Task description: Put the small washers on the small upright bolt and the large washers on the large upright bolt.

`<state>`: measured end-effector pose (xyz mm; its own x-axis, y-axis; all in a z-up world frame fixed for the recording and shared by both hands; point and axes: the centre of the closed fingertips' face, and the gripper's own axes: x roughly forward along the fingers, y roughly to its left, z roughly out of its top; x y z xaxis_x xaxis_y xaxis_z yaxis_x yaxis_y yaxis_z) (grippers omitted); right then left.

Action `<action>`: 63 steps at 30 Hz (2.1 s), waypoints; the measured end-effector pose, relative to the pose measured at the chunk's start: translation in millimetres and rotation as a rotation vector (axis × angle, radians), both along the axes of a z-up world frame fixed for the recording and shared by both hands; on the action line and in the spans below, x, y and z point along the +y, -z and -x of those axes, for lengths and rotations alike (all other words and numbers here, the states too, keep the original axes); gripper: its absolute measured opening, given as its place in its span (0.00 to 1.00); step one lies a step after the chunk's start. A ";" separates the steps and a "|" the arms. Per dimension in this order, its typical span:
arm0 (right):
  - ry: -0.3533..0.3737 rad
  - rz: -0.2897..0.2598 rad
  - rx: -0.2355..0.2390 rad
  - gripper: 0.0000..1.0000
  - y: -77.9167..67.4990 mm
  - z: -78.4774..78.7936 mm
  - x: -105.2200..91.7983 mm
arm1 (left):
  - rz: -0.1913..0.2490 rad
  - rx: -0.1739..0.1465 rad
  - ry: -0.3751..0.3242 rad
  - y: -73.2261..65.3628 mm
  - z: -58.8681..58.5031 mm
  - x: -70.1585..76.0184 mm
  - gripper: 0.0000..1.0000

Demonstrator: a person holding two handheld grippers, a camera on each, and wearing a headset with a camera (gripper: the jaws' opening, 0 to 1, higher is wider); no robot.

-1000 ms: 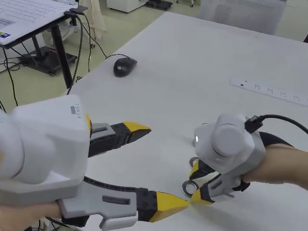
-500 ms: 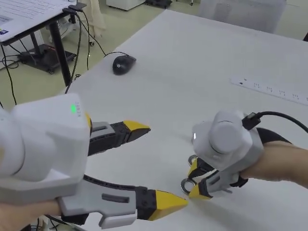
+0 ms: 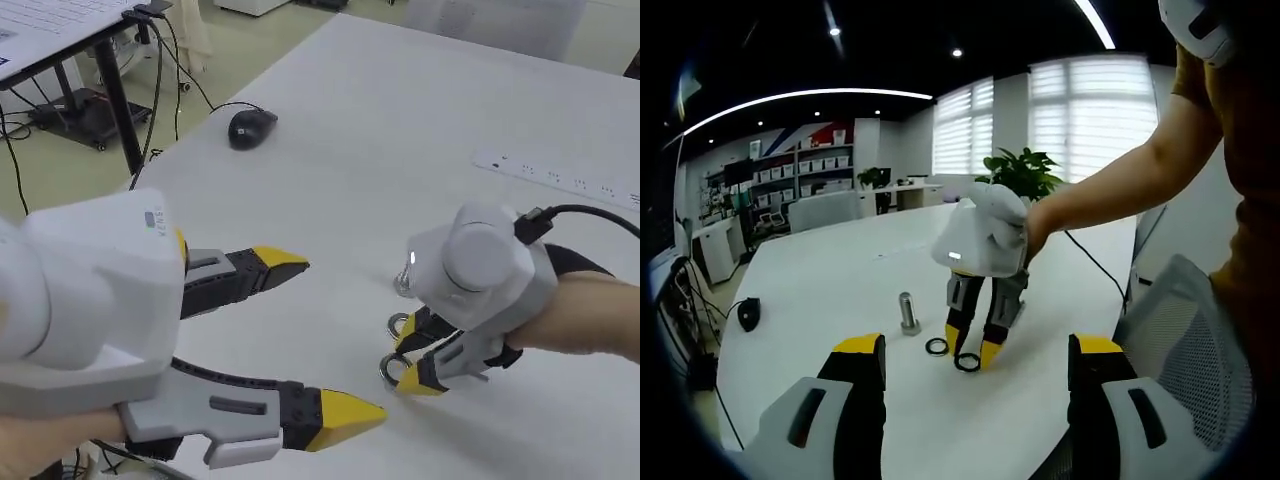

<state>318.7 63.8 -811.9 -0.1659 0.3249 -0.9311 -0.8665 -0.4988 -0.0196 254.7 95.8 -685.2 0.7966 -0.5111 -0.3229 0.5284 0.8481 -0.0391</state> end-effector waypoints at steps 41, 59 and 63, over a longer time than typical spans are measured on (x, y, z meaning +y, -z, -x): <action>0.095 -0.063 -0.130 0.21 -48.8 -104.2 36.9 | 0.012 0.011 0.010 5.3 -10.0 1.2 0.74; 0.105 -0.016 -0.128 0.22 -11.2 -112.6 36.2 | 0.014 0.018 0.012 9.5 -11.5 2.1 0.74; 0.122 -0.015 -0.114 0.22 -3.0 -114.2 38.7 | 0.019 0.019 0.007 10.5 -11.4 3.1 0.74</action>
<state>432.9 102.5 -808.9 -0.0180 0.3504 -0.9364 -0.9125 -0.3886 -0.1279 266.1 98.9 -695.6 0.7866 -0.5230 -0.3282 0.5335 0.8433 -0.0649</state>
